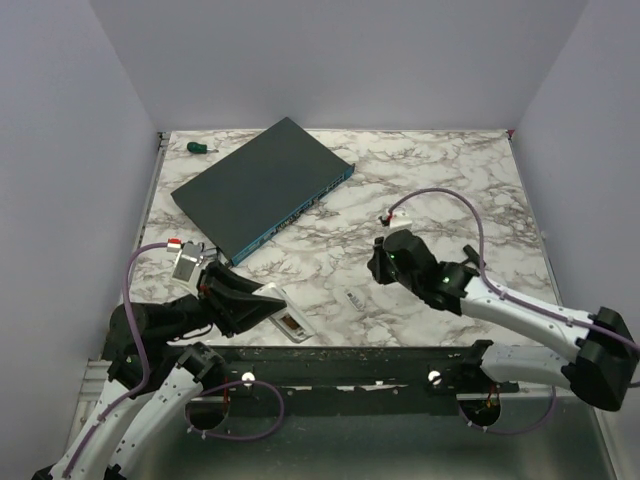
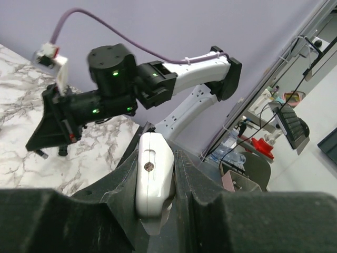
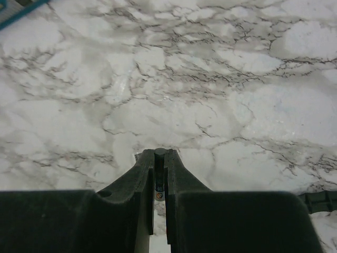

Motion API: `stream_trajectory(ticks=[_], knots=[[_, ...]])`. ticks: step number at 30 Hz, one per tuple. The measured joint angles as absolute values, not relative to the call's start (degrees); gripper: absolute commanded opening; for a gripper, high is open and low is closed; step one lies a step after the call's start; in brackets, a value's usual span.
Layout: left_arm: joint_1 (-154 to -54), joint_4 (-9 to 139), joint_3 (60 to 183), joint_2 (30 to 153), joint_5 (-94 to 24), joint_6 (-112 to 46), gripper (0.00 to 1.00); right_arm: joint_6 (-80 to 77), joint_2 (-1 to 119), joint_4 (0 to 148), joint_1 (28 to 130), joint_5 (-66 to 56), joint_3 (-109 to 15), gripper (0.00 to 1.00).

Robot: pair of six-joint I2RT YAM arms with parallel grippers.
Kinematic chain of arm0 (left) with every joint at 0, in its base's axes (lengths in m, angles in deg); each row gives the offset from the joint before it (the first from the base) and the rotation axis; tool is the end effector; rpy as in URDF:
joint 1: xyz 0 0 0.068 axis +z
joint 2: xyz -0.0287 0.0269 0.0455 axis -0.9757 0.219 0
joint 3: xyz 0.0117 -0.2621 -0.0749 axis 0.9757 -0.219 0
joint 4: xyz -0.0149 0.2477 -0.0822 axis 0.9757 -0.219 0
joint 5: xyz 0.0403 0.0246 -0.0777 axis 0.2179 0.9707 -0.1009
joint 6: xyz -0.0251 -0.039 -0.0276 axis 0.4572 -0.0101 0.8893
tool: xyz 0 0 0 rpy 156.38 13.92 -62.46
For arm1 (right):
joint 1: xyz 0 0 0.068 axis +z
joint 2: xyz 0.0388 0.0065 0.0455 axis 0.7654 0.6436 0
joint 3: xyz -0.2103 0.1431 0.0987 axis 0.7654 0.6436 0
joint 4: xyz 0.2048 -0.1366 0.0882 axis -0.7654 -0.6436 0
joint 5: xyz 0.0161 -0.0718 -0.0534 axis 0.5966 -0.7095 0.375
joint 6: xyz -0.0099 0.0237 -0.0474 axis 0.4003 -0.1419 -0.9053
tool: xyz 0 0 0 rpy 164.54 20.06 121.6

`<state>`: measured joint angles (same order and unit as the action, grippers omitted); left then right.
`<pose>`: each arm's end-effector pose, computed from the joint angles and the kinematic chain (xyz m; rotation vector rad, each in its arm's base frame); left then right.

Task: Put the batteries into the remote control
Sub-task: Adjust the battery at the center of the board.

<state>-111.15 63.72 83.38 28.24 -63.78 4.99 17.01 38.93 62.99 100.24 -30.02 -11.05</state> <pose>0.0374 -0.0510 0.3560 0.4694 1.3552 -1.6061 0.1567 0.1719 0.2530 -0.2900 2.1281 0.4508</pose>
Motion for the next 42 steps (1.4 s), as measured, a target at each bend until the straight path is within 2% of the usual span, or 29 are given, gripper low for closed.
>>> stream_trajectory(ticks=[11,17,19,32,42], knots=[[-111.15,61.88,83.38,28.11,-63.74,4.31,0.0,16.86,68.16,55.13,100.24,-32.91,-21.24,0.22],[-111.15,58.45,83.51,27.71,-63.21,3.22,0.0,17.1,73.43,55.3,100.24,-33.78,-24.28,0.5],[-111.15,57.34,83.58,27.28,-62.88,2.89,0.0,17.42,73.73,55.3,100.24,-34.33,-24.41,0.55],[-111.15,56.35,83.58,27.32,-61.99,2.04,0.0,20.81,70.98,53.27,100.55,-33.43,-22.07,0.57],[-111.15,56.48,83.56,27.65,-61.9,2.08,0.0,25.88,66.8,51.74,101.71,-31.81,-17.9,0.42]])
